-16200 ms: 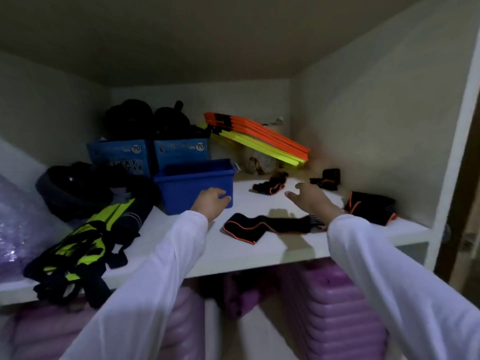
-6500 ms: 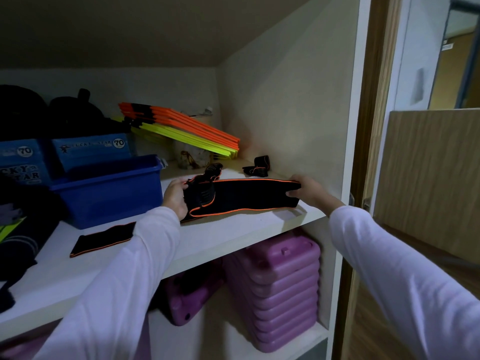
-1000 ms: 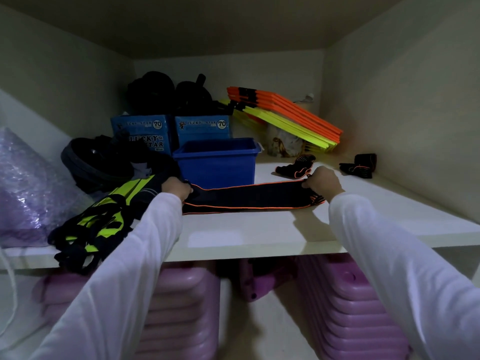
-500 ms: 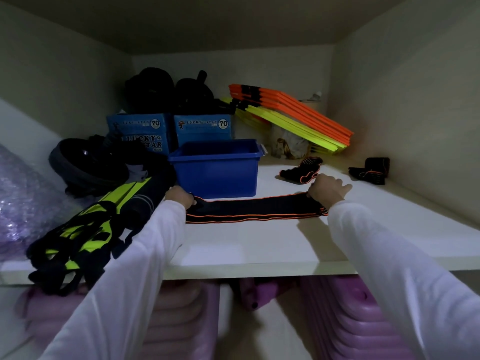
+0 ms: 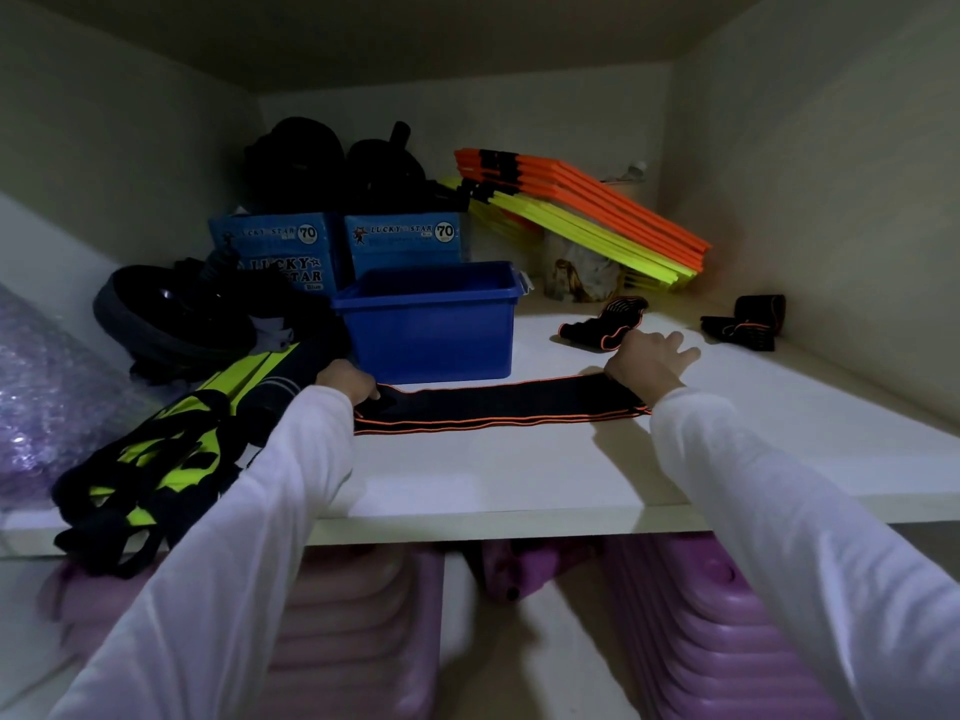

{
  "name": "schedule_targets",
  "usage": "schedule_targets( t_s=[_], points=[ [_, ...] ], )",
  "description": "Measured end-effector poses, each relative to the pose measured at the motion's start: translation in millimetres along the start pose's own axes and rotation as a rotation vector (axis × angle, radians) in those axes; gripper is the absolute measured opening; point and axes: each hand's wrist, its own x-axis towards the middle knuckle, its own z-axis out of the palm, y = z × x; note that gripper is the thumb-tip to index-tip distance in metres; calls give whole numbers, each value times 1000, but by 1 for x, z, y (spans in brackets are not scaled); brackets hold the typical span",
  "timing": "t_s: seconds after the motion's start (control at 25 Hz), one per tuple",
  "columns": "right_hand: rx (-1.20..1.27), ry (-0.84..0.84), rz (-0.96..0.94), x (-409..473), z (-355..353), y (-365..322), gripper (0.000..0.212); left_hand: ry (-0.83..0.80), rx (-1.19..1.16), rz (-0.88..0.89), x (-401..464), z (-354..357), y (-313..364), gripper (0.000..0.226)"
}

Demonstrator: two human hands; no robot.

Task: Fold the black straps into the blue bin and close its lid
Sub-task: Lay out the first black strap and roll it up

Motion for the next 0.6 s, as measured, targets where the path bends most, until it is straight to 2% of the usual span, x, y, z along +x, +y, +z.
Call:
schedule_targets(
  t_s=[0.24,0.48,0.6],
  points=[
    [-40,-27,15,-1,8,2,26,-22,-4,3,0,-1,1,51],
    [-78,-120,51,-2,12,4,29,-49,127,39,0,0,2,58],
    [-108,-110,35,-7,9,5,30,-74,217,59,1,-1,1,49]
  ],
)
